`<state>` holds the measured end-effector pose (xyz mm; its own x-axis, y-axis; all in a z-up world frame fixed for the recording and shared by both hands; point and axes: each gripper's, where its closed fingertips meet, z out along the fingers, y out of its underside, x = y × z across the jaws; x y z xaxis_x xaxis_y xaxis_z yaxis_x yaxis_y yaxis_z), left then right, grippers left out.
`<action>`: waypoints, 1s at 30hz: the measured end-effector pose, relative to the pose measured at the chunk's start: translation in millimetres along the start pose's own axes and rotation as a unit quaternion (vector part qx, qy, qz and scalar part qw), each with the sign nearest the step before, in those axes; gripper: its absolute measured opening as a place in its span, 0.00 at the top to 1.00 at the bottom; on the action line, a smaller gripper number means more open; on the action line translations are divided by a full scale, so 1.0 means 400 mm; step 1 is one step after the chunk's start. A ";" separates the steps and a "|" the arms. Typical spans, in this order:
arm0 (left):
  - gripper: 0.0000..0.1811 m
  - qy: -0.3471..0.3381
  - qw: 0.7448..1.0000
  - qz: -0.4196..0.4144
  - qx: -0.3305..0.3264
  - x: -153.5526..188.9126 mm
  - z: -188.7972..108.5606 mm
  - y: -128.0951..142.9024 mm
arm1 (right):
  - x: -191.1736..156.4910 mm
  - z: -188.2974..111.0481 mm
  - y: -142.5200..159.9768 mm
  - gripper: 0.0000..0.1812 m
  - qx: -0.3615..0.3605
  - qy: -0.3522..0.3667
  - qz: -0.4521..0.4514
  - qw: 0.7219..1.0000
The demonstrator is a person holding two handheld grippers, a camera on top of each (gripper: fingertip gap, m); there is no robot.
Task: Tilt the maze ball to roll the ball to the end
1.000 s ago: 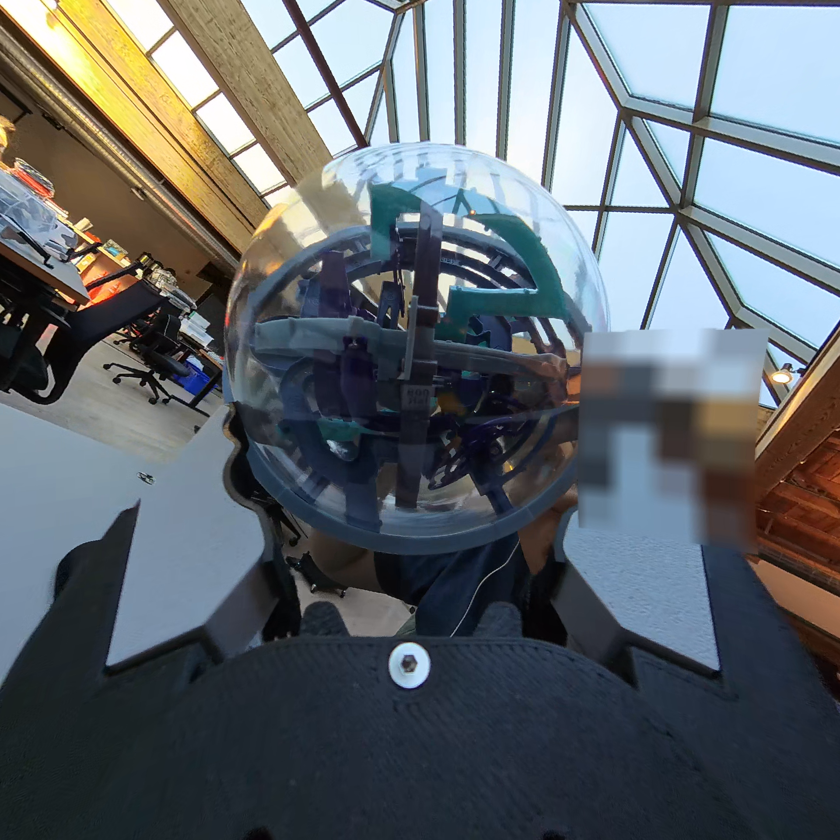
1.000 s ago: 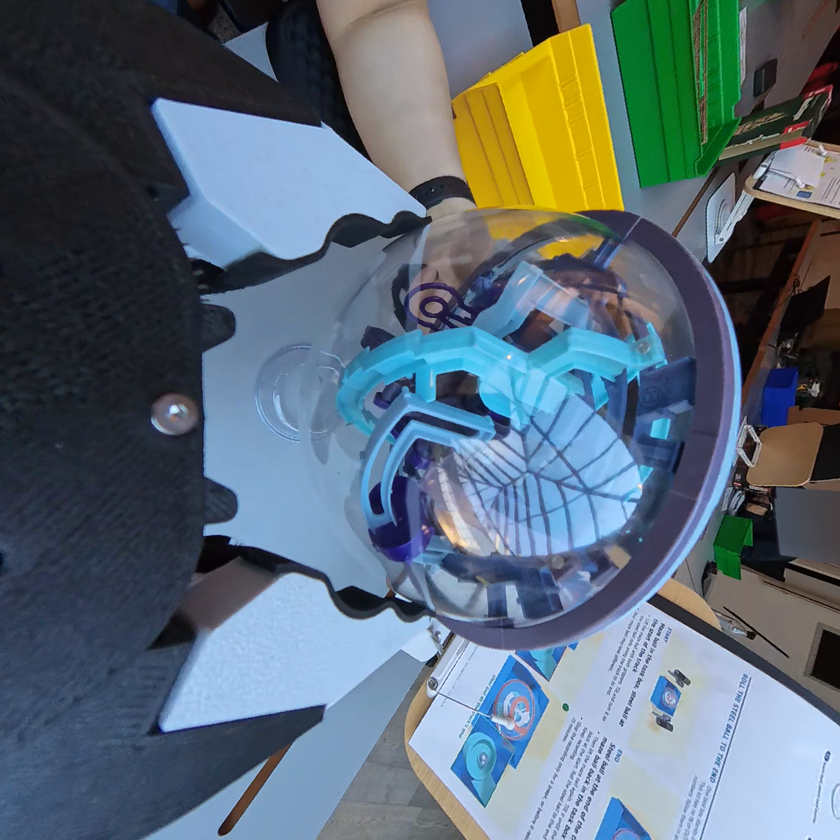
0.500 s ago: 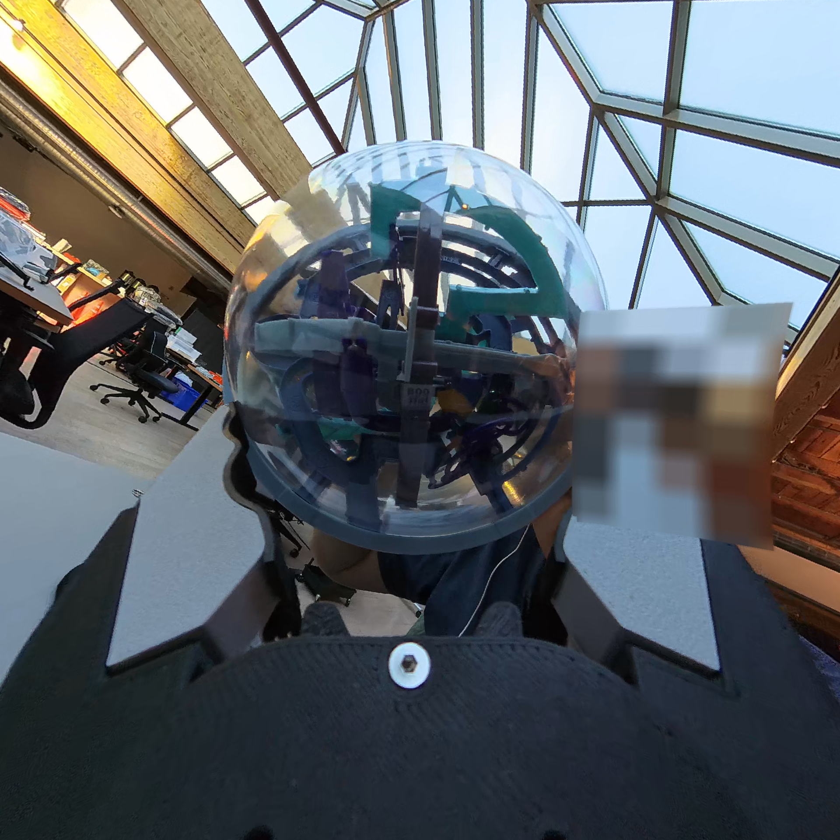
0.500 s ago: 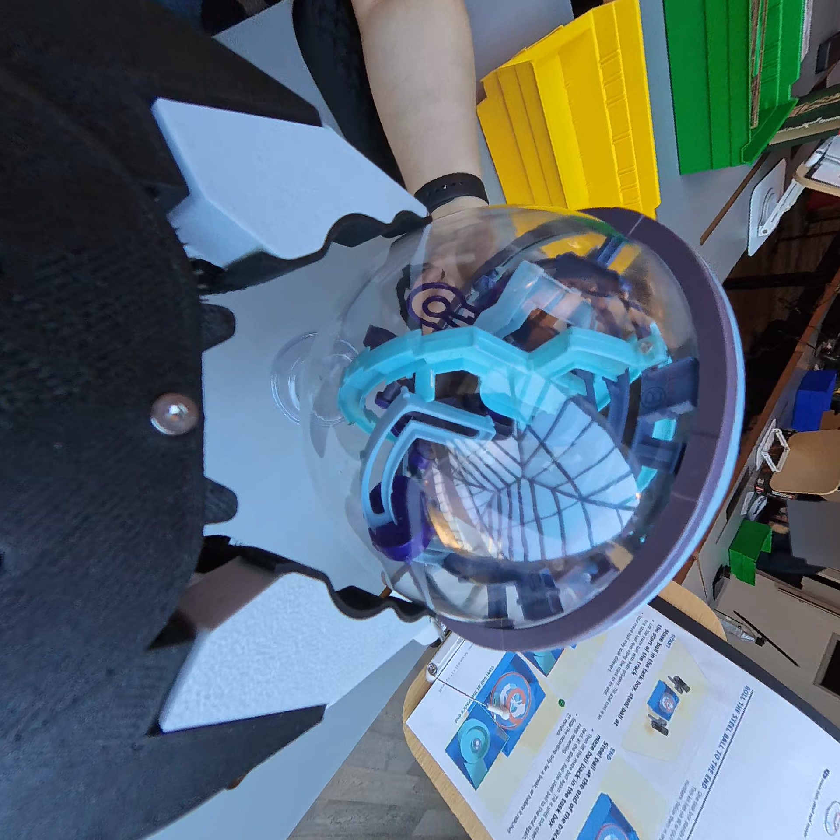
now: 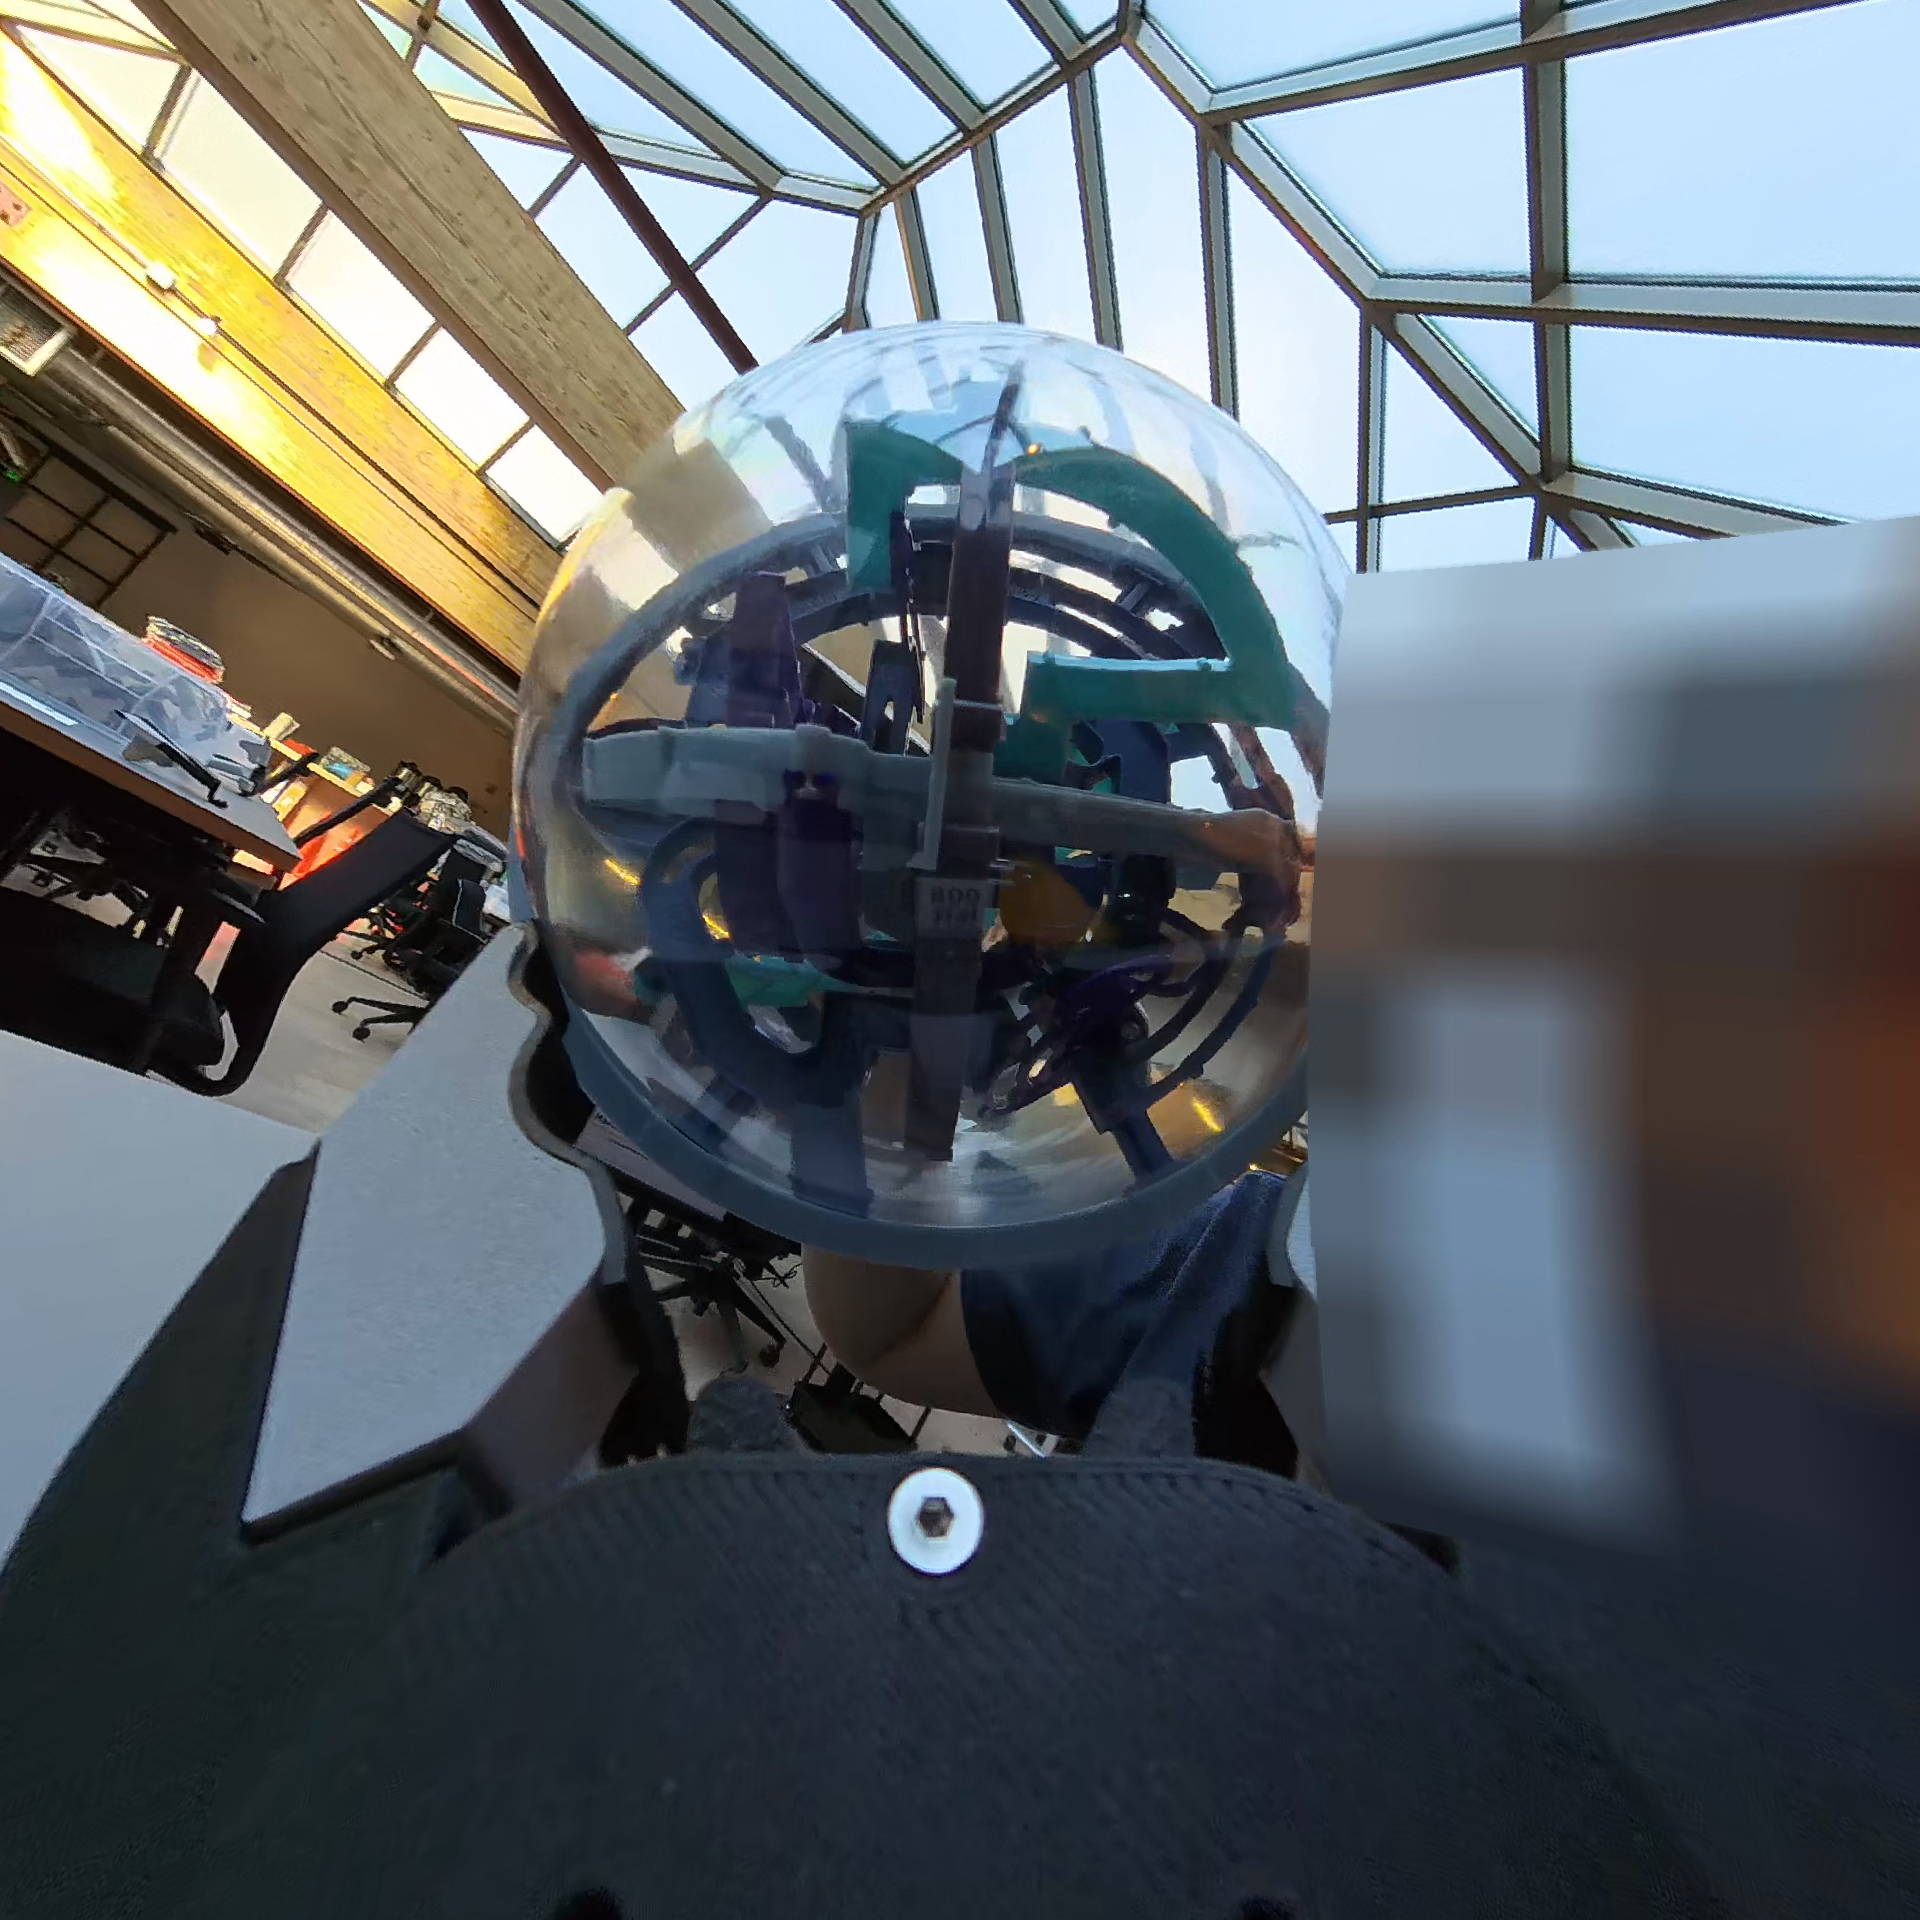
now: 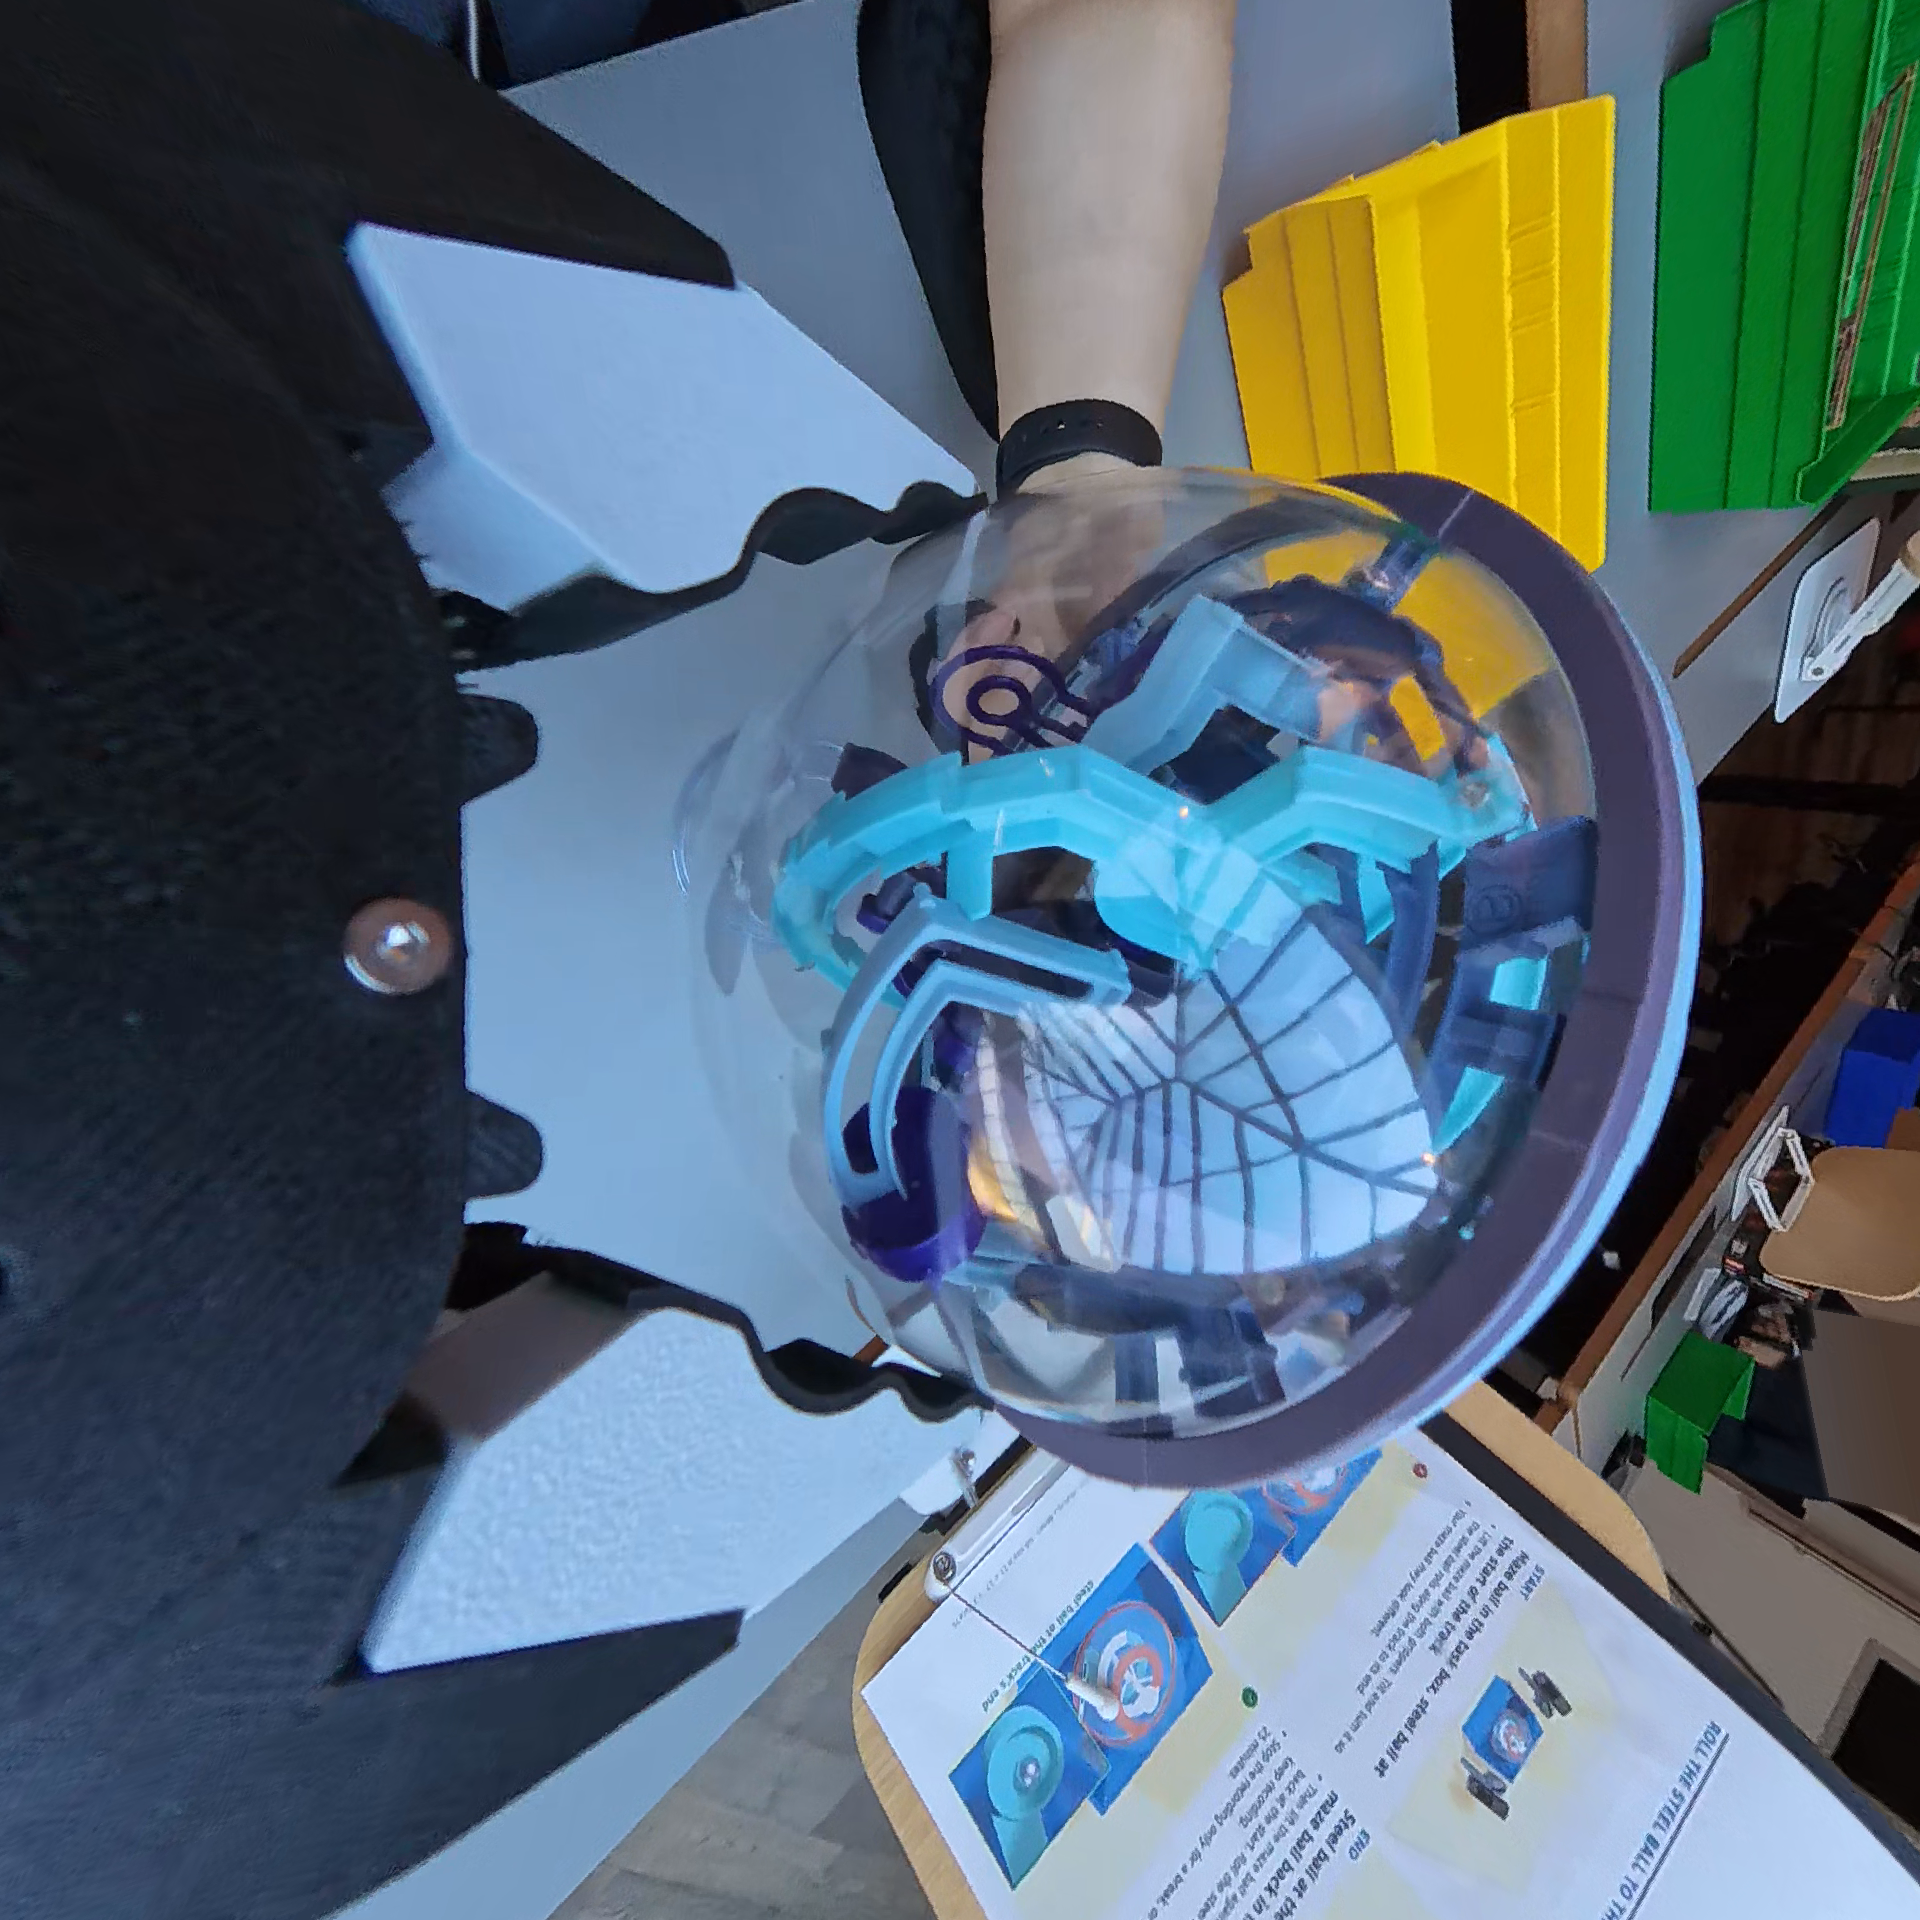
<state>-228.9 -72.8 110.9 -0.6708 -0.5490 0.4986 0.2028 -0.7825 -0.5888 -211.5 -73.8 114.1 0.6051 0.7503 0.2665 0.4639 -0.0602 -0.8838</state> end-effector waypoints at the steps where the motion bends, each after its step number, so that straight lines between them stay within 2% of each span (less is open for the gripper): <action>1: 0.20 -0.007 1.000 0.002 0.002 -0.004 0.001 0.004 | 0.001 -0.001 0.005 0.15 0.002 -0.011 0.002 1.000; 8: 0.20 -0.060 0.997 0.051 -0.008 -0.021 0.000 0.026 | 0.005 -0.002 0.032 0.15 0.045 -0.063 -0.021 0.997; 22: 0.19 -0.132 0.984 0.106 -0.056 -0.035 -0.004 0.030 | 0.011 0.007 0.056 0.15 0.116 -0.085 -0.039 0.989; 30: 0.19 -0.172 0.973 0.131 -0.086 -0.031 -0.007 0.024 | 0.012 0.015 0.051 0.15 0.182 -0.092 -0.039 0.978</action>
<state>-220.4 -72.6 97.4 -0.3289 -0.8114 0.4832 0.1925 -0.5585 -0.8069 -202.9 -67.3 95.2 0.4354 0.8510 0.2936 0.2221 0.2146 -0.9511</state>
